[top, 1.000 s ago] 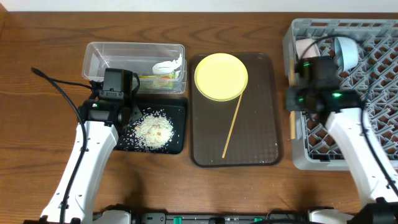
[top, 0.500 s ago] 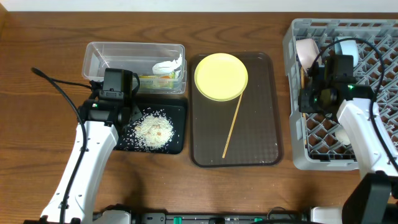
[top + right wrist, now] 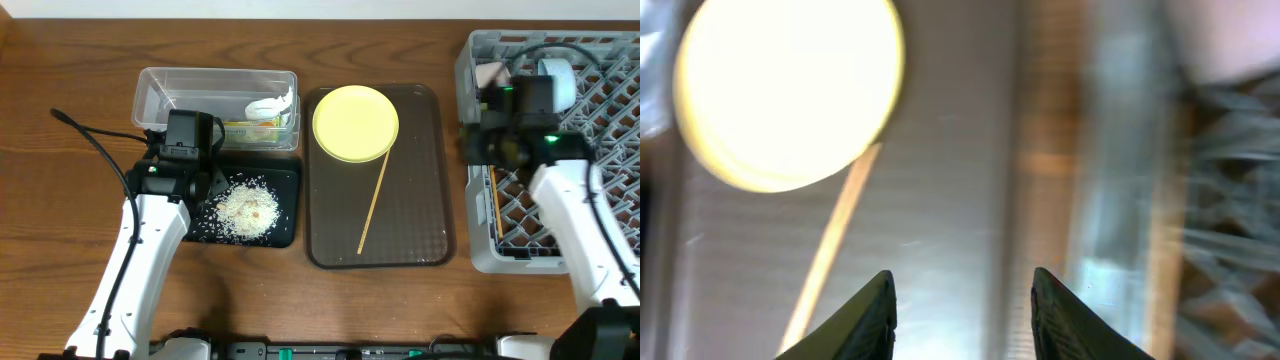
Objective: Sort waste into correct bins and load items into the dishwasher rack
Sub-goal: 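Return the right gripper to the tray and grasp the second chopstick, then place the second chopstick into the dish rack with the right gripper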
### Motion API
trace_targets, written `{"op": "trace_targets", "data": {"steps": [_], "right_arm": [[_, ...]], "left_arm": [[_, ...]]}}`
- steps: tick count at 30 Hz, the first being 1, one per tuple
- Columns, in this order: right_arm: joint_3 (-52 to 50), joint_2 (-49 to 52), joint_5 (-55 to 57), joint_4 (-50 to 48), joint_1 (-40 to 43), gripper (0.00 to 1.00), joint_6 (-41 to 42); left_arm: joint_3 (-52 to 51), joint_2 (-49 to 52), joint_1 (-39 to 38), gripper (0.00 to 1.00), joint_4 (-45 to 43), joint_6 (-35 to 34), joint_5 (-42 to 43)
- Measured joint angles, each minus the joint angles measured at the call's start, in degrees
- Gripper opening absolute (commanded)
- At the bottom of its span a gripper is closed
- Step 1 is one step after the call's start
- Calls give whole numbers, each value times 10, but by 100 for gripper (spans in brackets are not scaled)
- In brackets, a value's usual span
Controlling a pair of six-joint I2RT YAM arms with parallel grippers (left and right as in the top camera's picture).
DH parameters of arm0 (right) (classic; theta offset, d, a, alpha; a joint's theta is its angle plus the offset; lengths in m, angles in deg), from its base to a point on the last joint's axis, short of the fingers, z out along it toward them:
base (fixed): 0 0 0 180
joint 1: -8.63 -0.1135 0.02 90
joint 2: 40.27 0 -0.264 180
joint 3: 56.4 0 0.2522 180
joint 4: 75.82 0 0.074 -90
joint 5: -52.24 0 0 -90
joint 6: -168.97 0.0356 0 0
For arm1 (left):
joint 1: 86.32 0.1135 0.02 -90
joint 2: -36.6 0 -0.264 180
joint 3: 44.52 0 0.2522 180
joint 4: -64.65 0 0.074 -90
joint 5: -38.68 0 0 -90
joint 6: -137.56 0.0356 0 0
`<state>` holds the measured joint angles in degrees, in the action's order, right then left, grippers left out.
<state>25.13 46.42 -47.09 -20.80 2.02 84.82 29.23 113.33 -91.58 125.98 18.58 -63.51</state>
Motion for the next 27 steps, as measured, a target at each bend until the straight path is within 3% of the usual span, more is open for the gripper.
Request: {"op": "trace_targets", "data": {"steps": [5,15,19,21,25,27], "right_arm": [[0,33,7,1,-102,47,56],[-1,181,66,-4,-238,45,197],[-2,226,79,-3,-255,32,242],[0,228,86,-1,-255,20,265],[0,228,98,14,-250,5,289],[0,225,106,24,-242,1,296]], "left_arm": [[0,0,0,65,0,0,0],[0,0,0,65,0,0,0],[0,0,0,65,0,0,0],[0,0,0,65,0,0,0],[0,0,0,65,0,0,0],[0,0,0,65,0,0,0]]}}
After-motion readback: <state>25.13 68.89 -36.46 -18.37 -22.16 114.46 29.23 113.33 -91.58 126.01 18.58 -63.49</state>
